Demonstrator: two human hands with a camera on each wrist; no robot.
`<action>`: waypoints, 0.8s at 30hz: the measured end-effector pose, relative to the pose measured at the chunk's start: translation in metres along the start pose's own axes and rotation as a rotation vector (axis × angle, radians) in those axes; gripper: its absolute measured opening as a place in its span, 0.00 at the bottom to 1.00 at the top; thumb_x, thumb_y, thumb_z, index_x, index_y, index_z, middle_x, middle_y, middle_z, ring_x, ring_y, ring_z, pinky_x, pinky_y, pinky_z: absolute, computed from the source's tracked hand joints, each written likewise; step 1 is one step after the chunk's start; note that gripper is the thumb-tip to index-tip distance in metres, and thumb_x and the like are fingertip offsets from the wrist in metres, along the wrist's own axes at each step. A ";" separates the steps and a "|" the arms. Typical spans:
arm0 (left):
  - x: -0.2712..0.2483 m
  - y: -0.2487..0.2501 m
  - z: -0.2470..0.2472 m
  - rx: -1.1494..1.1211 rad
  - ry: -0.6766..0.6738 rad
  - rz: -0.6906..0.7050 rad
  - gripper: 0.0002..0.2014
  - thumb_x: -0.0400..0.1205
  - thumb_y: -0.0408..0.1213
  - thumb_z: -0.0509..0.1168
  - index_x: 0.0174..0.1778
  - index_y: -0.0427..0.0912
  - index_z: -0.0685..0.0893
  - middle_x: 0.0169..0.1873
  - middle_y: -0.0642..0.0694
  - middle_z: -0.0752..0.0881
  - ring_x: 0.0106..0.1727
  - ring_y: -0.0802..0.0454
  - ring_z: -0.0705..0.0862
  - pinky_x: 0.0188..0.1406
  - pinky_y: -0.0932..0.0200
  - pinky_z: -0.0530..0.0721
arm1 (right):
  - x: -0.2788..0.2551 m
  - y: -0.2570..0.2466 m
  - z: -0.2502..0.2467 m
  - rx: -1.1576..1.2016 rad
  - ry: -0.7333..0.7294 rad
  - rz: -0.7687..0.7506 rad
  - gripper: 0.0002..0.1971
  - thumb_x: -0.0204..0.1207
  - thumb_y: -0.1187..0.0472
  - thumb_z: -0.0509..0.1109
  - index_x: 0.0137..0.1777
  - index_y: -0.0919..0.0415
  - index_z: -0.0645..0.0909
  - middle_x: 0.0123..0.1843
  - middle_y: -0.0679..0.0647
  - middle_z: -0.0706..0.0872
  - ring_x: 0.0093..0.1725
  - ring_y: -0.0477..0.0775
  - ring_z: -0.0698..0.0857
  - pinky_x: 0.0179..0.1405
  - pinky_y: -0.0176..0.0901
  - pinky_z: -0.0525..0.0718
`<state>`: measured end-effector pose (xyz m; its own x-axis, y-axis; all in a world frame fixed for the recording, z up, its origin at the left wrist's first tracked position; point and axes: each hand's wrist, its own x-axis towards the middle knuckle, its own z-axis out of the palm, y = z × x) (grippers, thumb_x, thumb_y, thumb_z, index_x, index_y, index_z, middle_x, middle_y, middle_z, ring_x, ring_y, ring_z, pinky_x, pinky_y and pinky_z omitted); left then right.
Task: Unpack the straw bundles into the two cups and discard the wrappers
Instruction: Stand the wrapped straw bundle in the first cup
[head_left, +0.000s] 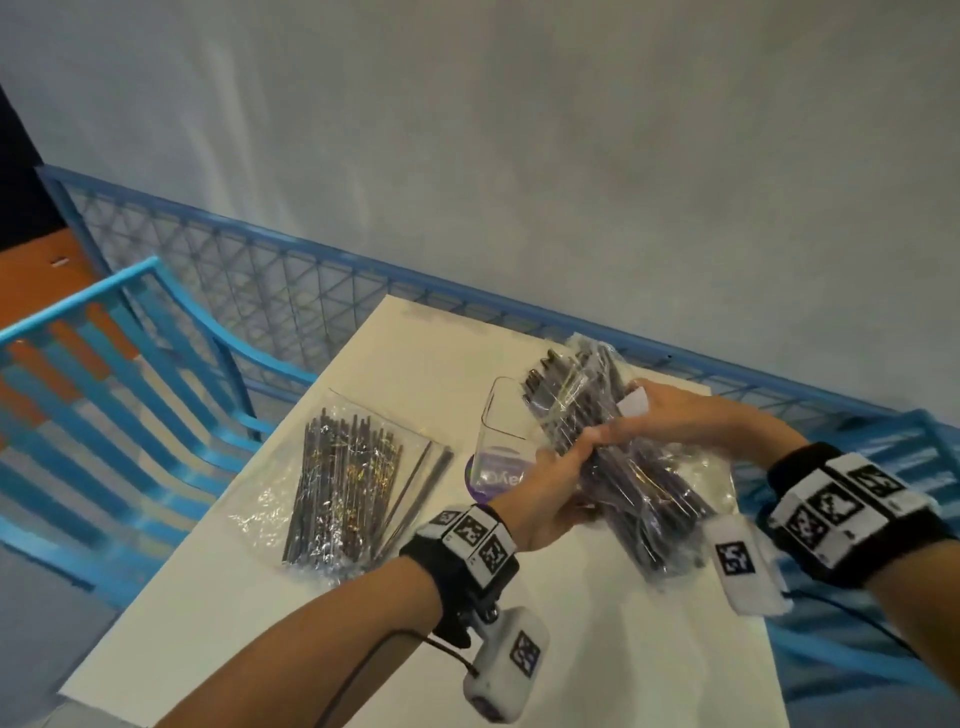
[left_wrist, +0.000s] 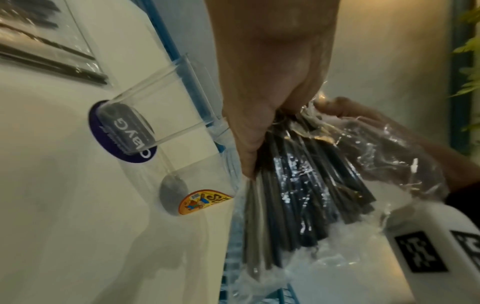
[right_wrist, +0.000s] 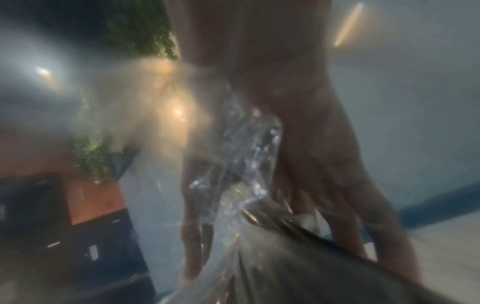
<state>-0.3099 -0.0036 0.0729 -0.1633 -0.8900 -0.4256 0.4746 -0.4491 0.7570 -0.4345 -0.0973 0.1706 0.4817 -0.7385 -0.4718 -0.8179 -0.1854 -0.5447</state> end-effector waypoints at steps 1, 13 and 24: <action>0.003 0.003 -0.002 0.003 -0.025 -0.008 0.34 0.78 0.58 0.66 0.75 0.45 0.66 0.63 0.39 0.84 0.57 0.37 0.87 0.59 0.40 0.84 | 0.002 -0.003 0.001 -0.009 -0.001 0.002 0.33 0.64 0.44 0.81 0.65 0.51 0.72 0.56 0.51 0.86 0.53 0.52 0.87 0.49 0.44 0.85; -0.010 0.122 -0.072 0.890 -0.221 -0.101 0.30 0.81 0.56 0.63 0.65 0.31 0.80 0.59 0.35 0.86 0.52 0.44 0.90 0.52 0.53 0.89 | -0.007 0.020 -0.014 0.148 0.214 0.109 0.38 0.57 0.53 0.84 0.67 0.56 0.73 0.61 0.52 0.83 0.55 0.55 0.86 0.56 0.50 0.85; 0.029 0.207 0.027 1.766 -0.542 0.462 0.47 0.63 0.55 0.81 0.78 0.55 0.66 0.75 0.52 0.73 0.69 0.55 0.74 0.70 0.57 0.66 | -0.024 0.008 -0.028 0.039 0.210 -0.034 0.26 0.66 0.65 0.80 0.62 0.46 0.78 0.56 0.43 0.86 0.51 0.40 0.87 0.44 0.23 0.80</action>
<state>-0.2401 -0.1247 0.2302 -0.6812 -0.7151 -0.1568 -0.6884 0.5528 0.4696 -0.4617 -0.0994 0.1970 0.4294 -0.8519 -0.2998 -0.7873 -0.1906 -0.5863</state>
